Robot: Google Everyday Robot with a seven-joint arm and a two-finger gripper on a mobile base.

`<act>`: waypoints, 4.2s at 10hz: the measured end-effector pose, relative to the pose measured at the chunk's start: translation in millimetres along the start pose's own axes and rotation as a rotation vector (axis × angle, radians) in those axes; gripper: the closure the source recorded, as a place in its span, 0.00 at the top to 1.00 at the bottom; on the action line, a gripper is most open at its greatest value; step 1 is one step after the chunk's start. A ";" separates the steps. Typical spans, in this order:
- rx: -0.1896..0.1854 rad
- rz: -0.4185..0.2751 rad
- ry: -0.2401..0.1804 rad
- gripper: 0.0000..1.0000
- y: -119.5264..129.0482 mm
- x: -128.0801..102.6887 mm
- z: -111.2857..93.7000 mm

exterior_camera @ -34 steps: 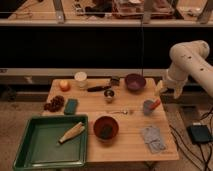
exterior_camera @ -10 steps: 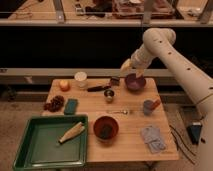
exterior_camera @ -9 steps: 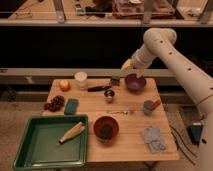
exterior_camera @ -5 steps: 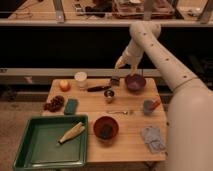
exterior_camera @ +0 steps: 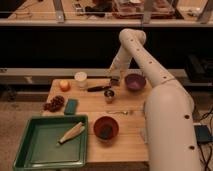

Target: Place brush in paper cup

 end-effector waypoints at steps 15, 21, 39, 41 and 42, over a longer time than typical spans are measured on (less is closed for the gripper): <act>0.039 0.177 0.221 0.80 -16.6 55.2 91.4; 0.027 0.154 0.180 0.80 -11.5 80.0 115.5; 0.012 0.141 0.135 0.80 -8.8 88.0 139.4; -0.029 0.128 0.145 0.80 -5.7 85.3 144.9; -0.053 0.118 0.150 0.80 -7.0 82.4 151.5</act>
